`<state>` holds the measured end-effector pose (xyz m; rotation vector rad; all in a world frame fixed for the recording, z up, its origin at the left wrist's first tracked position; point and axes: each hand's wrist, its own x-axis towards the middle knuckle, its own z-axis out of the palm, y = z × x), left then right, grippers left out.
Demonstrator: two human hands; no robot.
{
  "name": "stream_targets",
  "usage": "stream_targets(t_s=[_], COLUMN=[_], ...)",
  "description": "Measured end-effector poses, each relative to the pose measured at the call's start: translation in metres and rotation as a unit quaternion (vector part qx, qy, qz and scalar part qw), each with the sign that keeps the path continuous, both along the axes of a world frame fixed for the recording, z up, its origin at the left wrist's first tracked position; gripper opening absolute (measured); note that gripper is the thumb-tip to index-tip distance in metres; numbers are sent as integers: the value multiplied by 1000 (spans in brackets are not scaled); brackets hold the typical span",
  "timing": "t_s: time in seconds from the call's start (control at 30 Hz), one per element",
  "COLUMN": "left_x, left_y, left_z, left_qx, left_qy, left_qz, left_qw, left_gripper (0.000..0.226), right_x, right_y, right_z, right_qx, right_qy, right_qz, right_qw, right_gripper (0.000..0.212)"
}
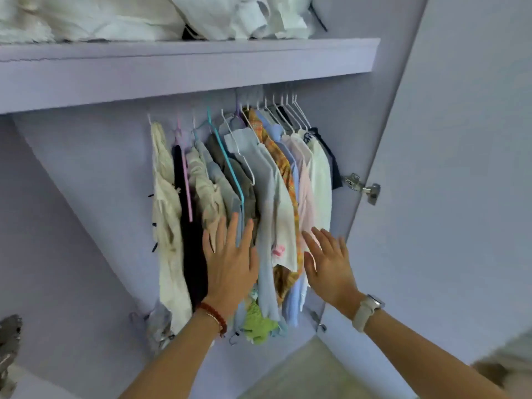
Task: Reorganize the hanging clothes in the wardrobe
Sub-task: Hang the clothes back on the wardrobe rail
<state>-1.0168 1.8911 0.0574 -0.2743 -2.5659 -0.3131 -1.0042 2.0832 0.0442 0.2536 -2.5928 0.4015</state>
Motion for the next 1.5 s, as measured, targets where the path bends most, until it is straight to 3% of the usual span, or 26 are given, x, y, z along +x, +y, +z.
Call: stream_targets(t_s=[0.23, 0.43, 0.6, 0.77, 0.9, 1.2, 1.5], left_x=[42, 97, 150, 197, 219, 236, 202], left_y=[159, 313, 463, 592, 668, 829, 982], left_z=[-50, -68, -73, -87, -104, -156, -251], left_qx=[-29, -28, -55, -75, -128, -263, -253], left_qy=[-106, -145, -159, -208, -143, -189, -298], left_qz=[-211, -454, -565, -604, -626, -631, -605], left_qw=[971, 878, 807, 765, 756, 705, 694], left_gripper=[49, 46, 42, 45, 41, 46, 45], right_x=[111, 214, 304, 396, 448, 474, 426], right_y=[163, 298, 411, 491, 537, 639, 801], right_z=[-57, -71, -76, -90, -106, -148, -220], right_qx=[6, -41, -85, -141, -196, -307, -405], right_qy=[-150, -164, -160, -175, -201, -237, -241], right_qz=[-210, -373, -480, -582, -634, -693, -670], right_qw=[966, 912, 859, 782, 720, 607, 574], right_gripper=[46, 42, 39, 38, 39, 36, 40])
